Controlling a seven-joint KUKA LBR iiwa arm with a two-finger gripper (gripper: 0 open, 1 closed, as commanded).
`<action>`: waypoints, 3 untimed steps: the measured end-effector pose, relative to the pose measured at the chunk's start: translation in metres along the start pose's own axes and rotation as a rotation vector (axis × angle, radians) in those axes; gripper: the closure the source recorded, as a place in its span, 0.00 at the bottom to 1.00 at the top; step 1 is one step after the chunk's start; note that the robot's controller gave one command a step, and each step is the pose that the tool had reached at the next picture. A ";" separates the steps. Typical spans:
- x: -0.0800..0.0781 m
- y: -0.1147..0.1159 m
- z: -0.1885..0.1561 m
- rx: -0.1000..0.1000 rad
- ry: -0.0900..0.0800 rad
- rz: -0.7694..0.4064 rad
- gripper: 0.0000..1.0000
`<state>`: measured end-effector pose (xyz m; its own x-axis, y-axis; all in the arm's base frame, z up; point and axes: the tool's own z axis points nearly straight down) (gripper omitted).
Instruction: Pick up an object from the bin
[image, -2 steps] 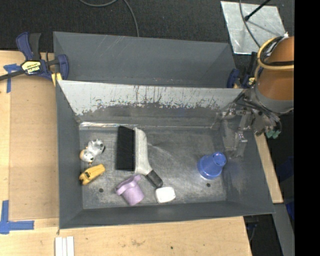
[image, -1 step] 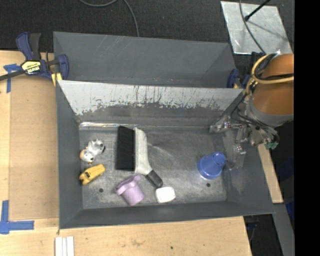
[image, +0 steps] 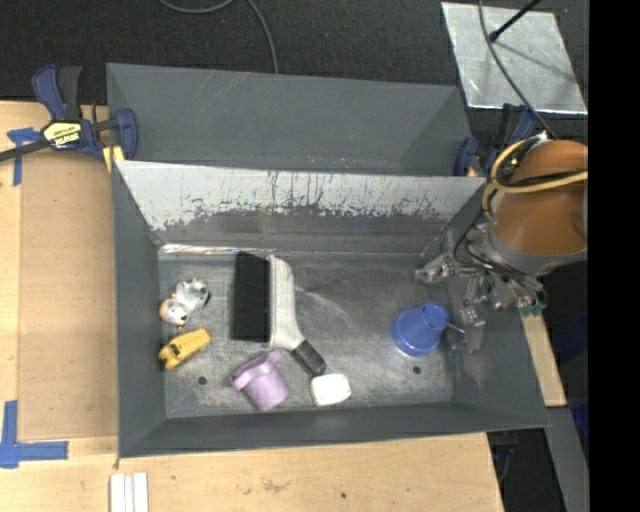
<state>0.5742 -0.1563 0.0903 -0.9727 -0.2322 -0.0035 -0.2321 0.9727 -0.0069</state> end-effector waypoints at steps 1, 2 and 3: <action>0.006 0.007 0.013 -0.004 -0.003 -0.012 1.00; 0.007 0.007 0.014 -0.005 0.000 -0.014 0.00; 0.007 0.008 0.014 -0.005 0.000 -0.014 0.00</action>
Offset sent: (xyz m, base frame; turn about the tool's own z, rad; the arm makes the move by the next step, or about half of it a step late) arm 0.0000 0.0000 0.0000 0.0000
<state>0.5657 -0.1507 0.0758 -0.9693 -0.2458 -0.0039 -0.2458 0.9693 -0.0021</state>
